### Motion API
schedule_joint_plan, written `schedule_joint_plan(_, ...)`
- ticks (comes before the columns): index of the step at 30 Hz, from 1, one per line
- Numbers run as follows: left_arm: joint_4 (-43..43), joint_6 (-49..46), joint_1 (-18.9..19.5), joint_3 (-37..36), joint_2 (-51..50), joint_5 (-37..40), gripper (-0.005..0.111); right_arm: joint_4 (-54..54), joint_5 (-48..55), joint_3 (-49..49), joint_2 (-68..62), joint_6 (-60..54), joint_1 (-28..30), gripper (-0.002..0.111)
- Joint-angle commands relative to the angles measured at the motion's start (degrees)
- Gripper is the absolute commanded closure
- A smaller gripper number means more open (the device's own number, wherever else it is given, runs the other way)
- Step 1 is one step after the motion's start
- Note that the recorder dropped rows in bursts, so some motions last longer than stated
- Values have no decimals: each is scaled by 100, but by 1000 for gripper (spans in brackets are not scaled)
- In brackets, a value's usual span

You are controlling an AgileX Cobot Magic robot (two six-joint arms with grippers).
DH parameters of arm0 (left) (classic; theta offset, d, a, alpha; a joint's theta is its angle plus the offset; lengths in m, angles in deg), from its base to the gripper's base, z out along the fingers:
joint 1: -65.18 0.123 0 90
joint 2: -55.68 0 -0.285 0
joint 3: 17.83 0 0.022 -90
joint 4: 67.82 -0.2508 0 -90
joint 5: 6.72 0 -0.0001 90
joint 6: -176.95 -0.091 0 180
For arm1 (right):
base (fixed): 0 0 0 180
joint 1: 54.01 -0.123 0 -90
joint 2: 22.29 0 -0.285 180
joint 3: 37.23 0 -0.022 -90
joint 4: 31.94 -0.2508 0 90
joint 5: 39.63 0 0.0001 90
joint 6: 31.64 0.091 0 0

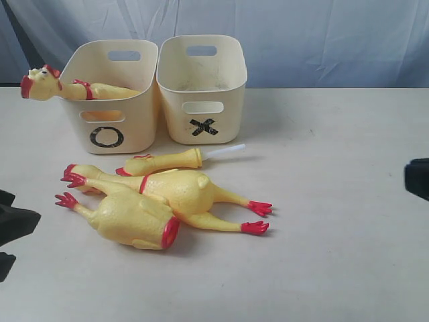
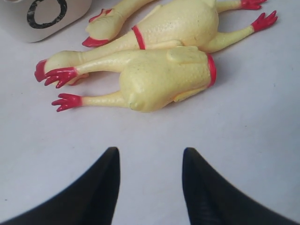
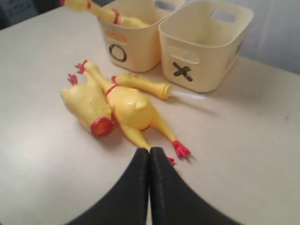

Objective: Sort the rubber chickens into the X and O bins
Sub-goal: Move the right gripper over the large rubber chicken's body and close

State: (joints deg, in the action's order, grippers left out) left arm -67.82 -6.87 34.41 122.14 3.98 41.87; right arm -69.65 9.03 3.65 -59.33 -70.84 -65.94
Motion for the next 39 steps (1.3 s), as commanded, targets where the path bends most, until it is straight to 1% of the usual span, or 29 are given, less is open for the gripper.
schedule_joint_plan(1,0,41,-16,-12,25,100,66,-498,183,-362,-1027,-729,-19,108)
schedule_joint_plan(6,0,41,-16,-12,25,144,66,-957,353,-813,-2195,-1416,-19,108)
schedule_joint_plan(9,0,41,-16,-12,25,144,66,-1053,431,-1053,-2724,-1527,-36,108)
schedule_joint_plan(11,0,41,-16,-12,25,131,66,-1038,338,-1177,-3042,-1583,-187,108)
schedule_joint_plan(14,-207,242,-16,-12,25,131,66,-1014,13,-1278,-3516,-1856,-558,108)
schedule_joint_plan(20,-681,681,-16,-12,25,179,66,-825,-829,-1390,-4311,-1907,-1503,108)
schedule_joint_plan(23,-761,771,-16,-12,25,179,66,-595,-1332,-1425,-4697,-1918,-2020,108)
schedule_joint_plan(29,-761,786,-16,-12,25,179,66,-581,-2419,-1425,-5325,-1918,-3000,107)
schedule_joint_plan(30,-761,786,-16,-12,25,179,66,-581,-2522,-1425,-5440,-1918,-3147,105)
schedule_joint_plan(33,-761,786,-16,-12,25,179,66,-541,-2729,-1425,-5777,-2115,-3517,93)
schedule_joint_plan(38,-761,786,-16,-12,25,179,66,-541,-3488,-1425,-6385,-2146,-4064,59)
schedule_joint_plan(39,-751,783,-16,-12,25,182,66,-523,-3707,-1425,-6470,-2141,-4169,55)
